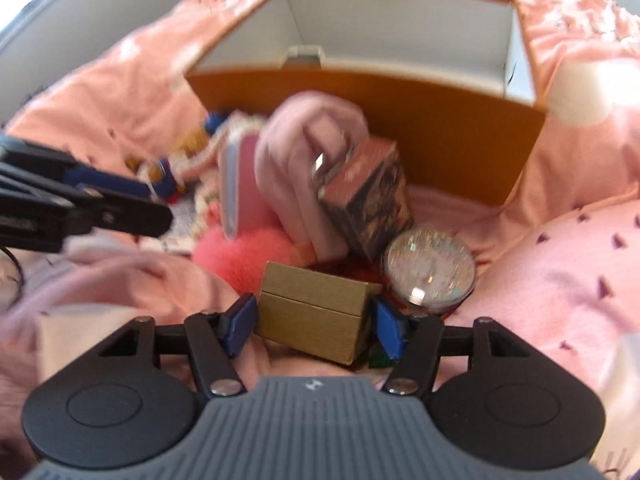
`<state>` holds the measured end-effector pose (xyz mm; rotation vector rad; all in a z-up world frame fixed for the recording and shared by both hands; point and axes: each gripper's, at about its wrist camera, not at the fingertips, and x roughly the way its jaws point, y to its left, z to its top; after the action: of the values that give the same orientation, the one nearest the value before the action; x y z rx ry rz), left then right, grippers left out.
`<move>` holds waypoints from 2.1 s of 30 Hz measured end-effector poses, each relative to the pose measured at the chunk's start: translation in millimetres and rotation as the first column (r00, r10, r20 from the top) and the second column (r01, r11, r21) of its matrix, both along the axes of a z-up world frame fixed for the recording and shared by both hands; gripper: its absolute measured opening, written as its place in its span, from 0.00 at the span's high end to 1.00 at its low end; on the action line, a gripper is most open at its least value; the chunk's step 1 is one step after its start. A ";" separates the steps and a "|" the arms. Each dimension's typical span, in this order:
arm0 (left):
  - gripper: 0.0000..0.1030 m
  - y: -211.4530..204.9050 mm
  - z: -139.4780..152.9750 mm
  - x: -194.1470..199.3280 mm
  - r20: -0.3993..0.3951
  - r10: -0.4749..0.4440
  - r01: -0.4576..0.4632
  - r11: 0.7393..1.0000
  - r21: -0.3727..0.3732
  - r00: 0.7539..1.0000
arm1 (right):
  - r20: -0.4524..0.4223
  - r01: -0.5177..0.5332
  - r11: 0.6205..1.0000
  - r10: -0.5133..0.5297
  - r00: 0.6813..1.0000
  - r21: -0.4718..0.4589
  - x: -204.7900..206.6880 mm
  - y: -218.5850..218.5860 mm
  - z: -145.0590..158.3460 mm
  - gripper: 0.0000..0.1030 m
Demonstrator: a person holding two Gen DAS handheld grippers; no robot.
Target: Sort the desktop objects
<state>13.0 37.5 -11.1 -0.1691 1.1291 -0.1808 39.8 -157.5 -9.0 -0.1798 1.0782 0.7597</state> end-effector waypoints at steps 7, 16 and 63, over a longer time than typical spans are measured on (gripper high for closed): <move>0.55 5.2 -6.4 17.8 0.026 0.045 -0.044 0.998 -0.045 0.999 | 0.107 0.078 0.996 -0.072 0.992 -0.052 23.6 -9.6 17.0 0.66; 0.56 -6.0 -13.4 18.1 0.086 0.019 -0.019 1.000 -0.008 0.996 | 0.064 0.145 0.987 -0.141 0.988 -0.064 46.4 -28.0 5.4 0.67; 0.52 -143.5 -71.2 -1.6 -0.050 -0.553 0.529 0.763 0.372 0.832 | 0.075 -0.096 0.995 0.099 0.992 -0.040 33.5 -42.2 6.6 0.60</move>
<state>11.4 -106.0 -82.3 0.5148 1.1052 -0.4806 73.4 -199.7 -2.3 -0.2924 1.0167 0.8145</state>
